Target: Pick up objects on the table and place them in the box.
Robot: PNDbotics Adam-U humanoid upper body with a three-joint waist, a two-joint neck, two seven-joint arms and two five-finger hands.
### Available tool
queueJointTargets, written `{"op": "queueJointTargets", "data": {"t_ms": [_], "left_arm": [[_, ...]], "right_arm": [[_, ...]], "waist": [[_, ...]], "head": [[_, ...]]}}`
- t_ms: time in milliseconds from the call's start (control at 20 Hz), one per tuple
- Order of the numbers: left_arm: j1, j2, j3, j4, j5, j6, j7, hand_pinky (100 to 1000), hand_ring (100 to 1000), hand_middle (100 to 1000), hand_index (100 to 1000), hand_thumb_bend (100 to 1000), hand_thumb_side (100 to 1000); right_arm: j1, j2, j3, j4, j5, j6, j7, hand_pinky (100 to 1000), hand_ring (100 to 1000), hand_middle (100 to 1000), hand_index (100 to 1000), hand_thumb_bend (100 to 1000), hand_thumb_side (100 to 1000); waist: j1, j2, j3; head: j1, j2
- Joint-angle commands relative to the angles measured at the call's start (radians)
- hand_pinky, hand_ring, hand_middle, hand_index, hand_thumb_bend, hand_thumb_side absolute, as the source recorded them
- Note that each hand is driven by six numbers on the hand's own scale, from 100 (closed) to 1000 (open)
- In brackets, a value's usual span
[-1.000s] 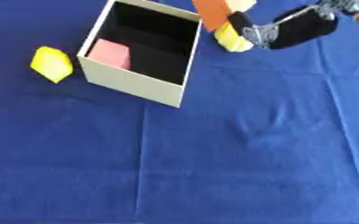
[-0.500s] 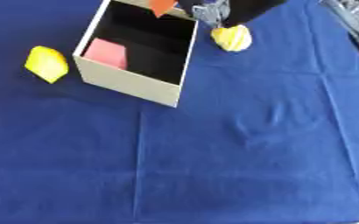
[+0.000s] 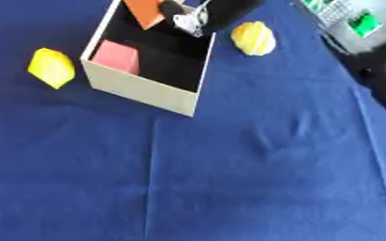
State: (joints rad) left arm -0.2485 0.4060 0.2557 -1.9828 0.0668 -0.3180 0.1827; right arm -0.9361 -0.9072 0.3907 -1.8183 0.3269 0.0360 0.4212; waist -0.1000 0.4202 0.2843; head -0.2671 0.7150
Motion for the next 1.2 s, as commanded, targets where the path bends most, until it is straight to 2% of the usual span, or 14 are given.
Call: {"op": "queueJointTargets", "data": {"t_ms": [50,150,300,500,700,900,950,1200], "left_arm": [[-0.009,0.029,0.001,-0.017,0.004,0.001,-0.005,879,775,771,879,100,540],[-0.010,0.028,0.001,-0.017,0.005,0.002,-0.006,879,775,771,880,100,541],[-0.010,0.029,0.000,-0.017,0.005,0.003,-0.006,879,775,772,880,100,541],[-0.010,0.030,-0.002,-0.017,0.007,0.004,-0.009,879,776,772,880,100,540],[-0.011,0.034,-0.003,-0.017,0.008,0.002,-0.009,879,776,772,880,100,534],[-0.012,0.035,-0.005,-0.017,0.010,0.002,-0.010,879,776,772,881,100,532],[-0.012,0.035,-0.006,-0.017,0.011,0.003,-0.010,879,776,772,881,100,531],[-0.012,0.033,-0.006,-0.017,0.014,0.004,-0.010,879,776,771,881,100,528]], "right_arm": [[-0.023,-0.003,0.002,0.022,0.025,-0.015,0.021,845,814,577,744,100,236],[-0.024,0.001,0.004,0.030,0.043,-0.024,0.037,860,861,675,833,100,252],[-0.022,0.001,0.002,0.035,0.079,-0.044,0.079,893,917,771,903,100,299],[-0.024,0.005,-0.005,0.039,0.145,-0.063,0.116,962,993,849,971,100,306],[-0.022,0.006,-0.014,0.035,0.191,-0.076,0.120,983,1000,864,989,100,278],[-0.017,0.004,-0.018,0.030,0.225,-0.084,0.127,993,1000,891,997,100,321],[-0.015,0.003,-0.018,0.029,0.232,-0.089,0.132,996,1000,897,1000,124,333],[-0.010,0.004,-0.020,0.034,0.246,-0.100,0.137,998,1000,893,997,157,323]], "waist": [[0.006,-0.017,0.001],[0.006,-0.018,0.001],[0.005,-0.020,0.000],[0.006,-0.024,-0.001],[0.008,-0.029,-0.002],[0.008,-0.034,-0.005],[0.008,-0.035,-0.005],[0.008,-0.039,-0.004]], "head": [[-0.004,-0.011],[-0.001,-0.009],[0.003,-0.007],[0.005,-0.004],[0.008,-0.002],[0.011,0.001],[0.011,0.001],[0.013,0.001]]}}
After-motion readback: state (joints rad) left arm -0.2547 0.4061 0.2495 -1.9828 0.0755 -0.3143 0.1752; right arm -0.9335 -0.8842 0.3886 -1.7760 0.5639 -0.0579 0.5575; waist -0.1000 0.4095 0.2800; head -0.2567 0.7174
